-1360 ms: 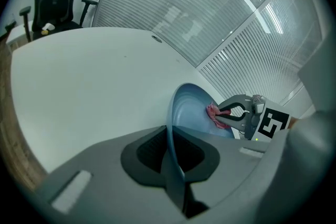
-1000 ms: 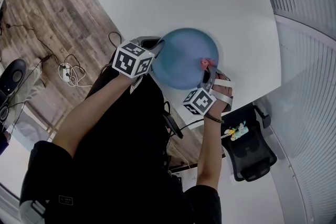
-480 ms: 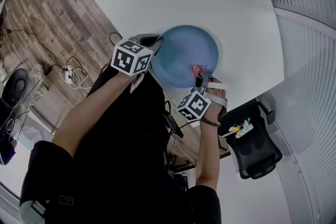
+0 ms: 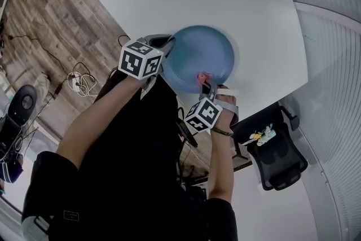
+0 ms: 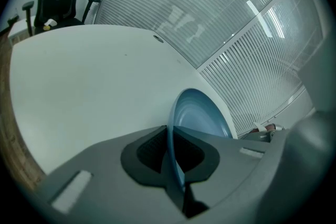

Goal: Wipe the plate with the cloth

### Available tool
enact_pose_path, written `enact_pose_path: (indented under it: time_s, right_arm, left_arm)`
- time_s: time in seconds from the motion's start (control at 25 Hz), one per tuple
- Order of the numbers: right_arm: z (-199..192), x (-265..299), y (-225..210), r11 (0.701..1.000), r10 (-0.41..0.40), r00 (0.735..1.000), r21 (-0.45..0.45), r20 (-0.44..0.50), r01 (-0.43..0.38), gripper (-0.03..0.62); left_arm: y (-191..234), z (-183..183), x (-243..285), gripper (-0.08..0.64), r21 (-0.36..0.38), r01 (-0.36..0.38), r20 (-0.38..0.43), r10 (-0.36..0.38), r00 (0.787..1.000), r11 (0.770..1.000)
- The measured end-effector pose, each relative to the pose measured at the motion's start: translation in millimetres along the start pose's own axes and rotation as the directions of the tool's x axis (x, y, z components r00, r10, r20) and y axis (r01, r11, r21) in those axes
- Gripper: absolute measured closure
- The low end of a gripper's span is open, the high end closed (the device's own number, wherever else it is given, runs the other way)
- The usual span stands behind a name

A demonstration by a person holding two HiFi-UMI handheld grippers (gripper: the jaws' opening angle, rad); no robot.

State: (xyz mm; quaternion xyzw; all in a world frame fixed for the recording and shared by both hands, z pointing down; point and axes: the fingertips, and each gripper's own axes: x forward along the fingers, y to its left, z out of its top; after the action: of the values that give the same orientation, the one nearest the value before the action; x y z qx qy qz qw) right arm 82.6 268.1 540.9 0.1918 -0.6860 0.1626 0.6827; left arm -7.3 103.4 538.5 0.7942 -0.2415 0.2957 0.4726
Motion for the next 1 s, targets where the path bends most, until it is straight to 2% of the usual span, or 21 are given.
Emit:
enact_pose_path:
  time_s: [0.2, 1.0]
  right_arm:
    - [21.7, 1.5, 21.2, 0.995, 0.075, 0.995, 0.061, 0.072, -0.080, 0.580]
    - [92.4, 3.8, 30.0, 0.977, 0.111, 0.975, 0.157, 0.192, -0.142, 0.578]
  left_arm:
    - [-0.2, -0.2, -1.1, 0.541, 0.001, -0.002, 0.002, 0.002, 1.000, 1.000]
    - [0.0, -0.3, 2.1, 0.541, 0.000, 0.009, -0.026, -0.009, 1.000, 1.000]
